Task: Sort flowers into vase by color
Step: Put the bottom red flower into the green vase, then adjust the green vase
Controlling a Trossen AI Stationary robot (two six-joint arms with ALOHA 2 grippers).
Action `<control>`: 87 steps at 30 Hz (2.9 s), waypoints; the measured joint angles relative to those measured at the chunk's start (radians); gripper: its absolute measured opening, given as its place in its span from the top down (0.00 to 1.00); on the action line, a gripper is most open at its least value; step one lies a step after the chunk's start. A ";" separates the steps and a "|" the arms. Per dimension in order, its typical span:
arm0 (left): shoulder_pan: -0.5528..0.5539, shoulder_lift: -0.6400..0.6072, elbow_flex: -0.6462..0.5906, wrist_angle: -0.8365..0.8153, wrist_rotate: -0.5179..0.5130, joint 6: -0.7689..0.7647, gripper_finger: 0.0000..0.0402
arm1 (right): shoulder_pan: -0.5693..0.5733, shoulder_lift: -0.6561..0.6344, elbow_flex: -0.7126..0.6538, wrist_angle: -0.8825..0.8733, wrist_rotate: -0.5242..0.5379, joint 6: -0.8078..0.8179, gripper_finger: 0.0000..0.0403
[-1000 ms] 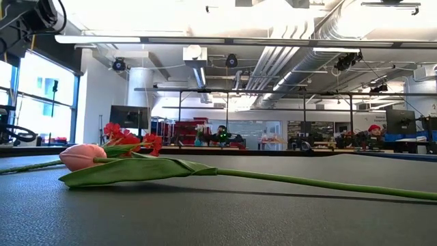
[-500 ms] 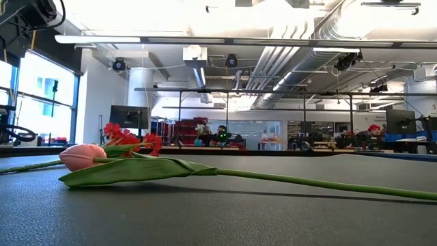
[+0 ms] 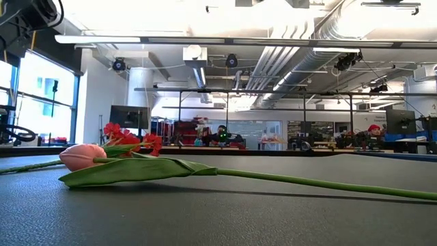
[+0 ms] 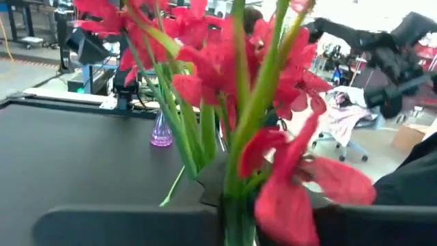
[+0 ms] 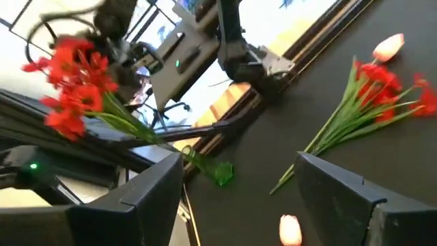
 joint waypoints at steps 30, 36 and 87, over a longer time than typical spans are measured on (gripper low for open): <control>0.000 -0.244 -0.006 -0.001 0.381 0.026 0.41 | -0.032 0.081 0.000 0.014 -0.153 -0.247 0.32; 0.000 -0.247 -0.005 -0.106 0.554 -0.090 0.41 | -0.036 0.081 0.000 0.014 -0.156 -0.259 0.29; 0.170 0.238 -0.003 -0.405 0.893 -0.445 0.38 | -0.054 0.081 0.000 -0.056 -0.143 -0.273 0.29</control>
